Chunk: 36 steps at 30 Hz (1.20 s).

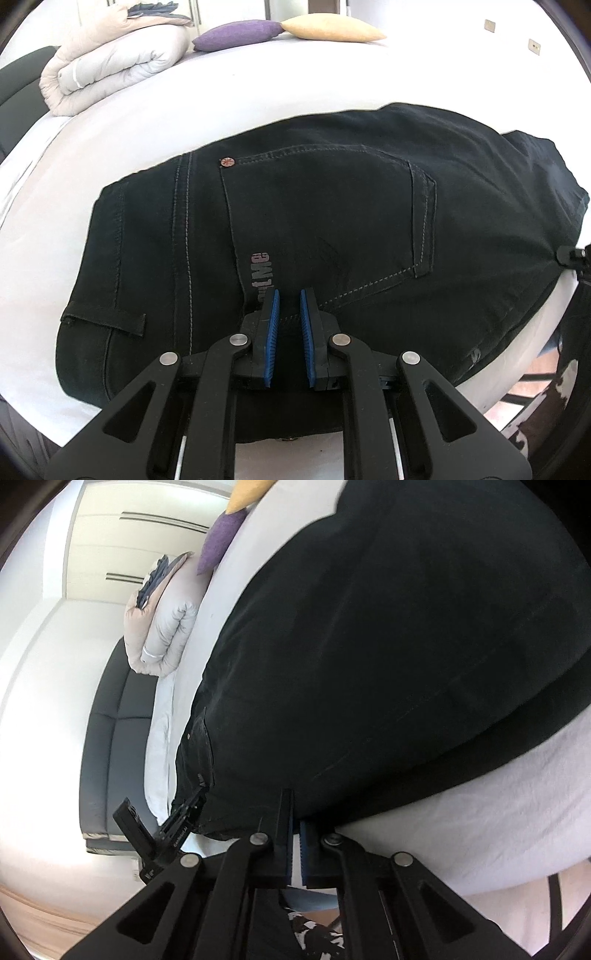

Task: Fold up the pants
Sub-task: 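Grasp the jeans edge with the right tool while the left tool holds the back pocket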

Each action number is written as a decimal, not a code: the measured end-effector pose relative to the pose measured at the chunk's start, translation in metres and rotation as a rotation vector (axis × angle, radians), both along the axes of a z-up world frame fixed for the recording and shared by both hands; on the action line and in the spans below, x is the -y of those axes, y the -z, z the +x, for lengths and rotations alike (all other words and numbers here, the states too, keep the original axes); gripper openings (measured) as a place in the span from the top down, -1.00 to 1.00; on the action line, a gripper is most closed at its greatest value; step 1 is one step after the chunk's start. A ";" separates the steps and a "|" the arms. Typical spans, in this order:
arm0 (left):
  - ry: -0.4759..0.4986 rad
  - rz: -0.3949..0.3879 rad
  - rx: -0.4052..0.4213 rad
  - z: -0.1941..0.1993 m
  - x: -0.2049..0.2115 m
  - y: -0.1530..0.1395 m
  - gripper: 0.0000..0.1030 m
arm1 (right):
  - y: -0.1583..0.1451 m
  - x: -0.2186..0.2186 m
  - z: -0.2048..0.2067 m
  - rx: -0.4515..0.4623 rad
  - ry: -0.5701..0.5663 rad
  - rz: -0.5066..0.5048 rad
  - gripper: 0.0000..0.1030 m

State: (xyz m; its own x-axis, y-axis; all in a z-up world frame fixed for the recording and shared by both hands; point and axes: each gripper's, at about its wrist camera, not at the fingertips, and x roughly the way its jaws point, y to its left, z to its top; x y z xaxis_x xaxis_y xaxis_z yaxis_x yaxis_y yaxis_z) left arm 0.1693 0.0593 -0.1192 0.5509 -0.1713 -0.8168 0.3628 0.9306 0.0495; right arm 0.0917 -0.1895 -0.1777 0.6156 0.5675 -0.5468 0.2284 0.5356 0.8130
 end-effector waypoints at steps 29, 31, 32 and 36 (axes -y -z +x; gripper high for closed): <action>0.071 0.020 0.012 -0.007 0.023 -0.001 0.76 | 0.007 0.023 -0.013 0.052 0.064 0.142 0.75; 0.076 0.025 0.014 -0.009 0.021 -0.002 0.76 | 0.006 0.042 -0.021 0.072 0.133 0.178 0.48; 0.077 0.026 0.014 -0.010 0.021 -0.003 0.76 | 0.005 0.052 -0.025 0.082 0.174 0.192 0.41; 0.078 0.035 0.013 -0.013 0.019 -0.002 0.76 | 0.013 0.091 -0.039 0.058 0.282 0.219 0.77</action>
